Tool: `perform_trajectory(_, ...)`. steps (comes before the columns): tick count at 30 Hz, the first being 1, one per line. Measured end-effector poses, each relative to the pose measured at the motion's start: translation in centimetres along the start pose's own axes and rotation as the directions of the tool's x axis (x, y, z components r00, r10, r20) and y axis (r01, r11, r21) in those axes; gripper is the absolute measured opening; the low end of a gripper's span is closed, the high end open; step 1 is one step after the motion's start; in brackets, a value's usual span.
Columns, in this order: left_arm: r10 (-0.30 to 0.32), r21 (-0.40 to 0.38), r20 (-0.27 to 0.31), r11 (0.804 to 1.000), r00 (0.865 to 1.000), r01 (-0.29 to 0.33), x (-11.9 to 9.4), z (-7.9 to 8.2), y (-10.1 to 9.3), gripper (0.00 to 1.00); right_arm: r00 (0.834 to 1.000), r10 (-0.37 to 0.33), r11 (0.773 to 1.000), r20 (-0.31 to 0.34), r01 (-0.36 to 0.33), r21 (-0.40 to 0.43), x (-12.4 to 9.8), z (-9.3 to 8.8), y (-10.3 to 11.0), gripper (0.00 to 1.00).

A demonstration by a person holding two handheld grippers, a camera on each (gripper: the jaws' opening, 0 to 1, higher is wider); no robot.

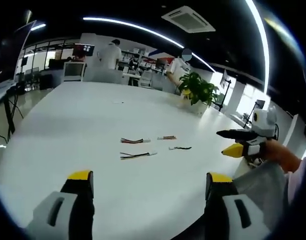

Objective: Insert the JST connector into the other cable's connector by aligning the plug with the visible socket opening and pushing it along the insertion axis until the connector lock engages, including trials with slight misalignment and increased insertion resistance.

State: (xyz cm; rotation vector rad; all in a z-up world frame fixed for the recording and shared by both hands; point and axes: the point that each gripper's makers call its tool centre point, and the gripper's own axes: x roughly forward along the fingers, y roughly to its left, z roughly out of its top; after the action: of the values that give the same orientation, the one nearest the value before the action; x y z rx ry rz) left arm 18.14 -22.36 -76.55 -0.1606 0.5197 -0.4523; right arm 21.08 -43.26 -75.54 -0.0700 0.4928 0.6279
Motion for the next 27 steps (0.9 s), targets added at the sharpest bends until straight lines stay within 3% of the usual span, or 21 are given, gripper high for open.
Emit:
perform_trajectory(14,0.025,0.064,-0.043,0.998,0.999,-0.022,0.2,-0.7,0.4,0.91,0.999,0.032,0.999,-0.022,-0.032,-0.006,0.2,-0.4,0.7,0.89)
perform_trajectory(17,0.049,0.115,-0.063,0.992,0.997,-0.042,0.3,-0.8,0.4,0.92,0.999,0.041,0.999,-0.016,-0.041,-0.001,0.1,-0.3,0.9,0.89)
perform_trajectory(21,0.062,0.143,-0.054,0.988,0.997,-0.054,0.3,-0.4,0.3,0.92,0.999,0.044,0.999,-0.031,-0.043,0.008,0.0,-0.6,0.9,0.89)
perform_trajectory(27,0.063,0.116,-0.009,0.991,0.998,-0.062,0.0,0.7,0.4,0.93,0.999,0.048,0.999,-0.011,-0.048,-0.002,-0.1,0.1,0.8,0.87)
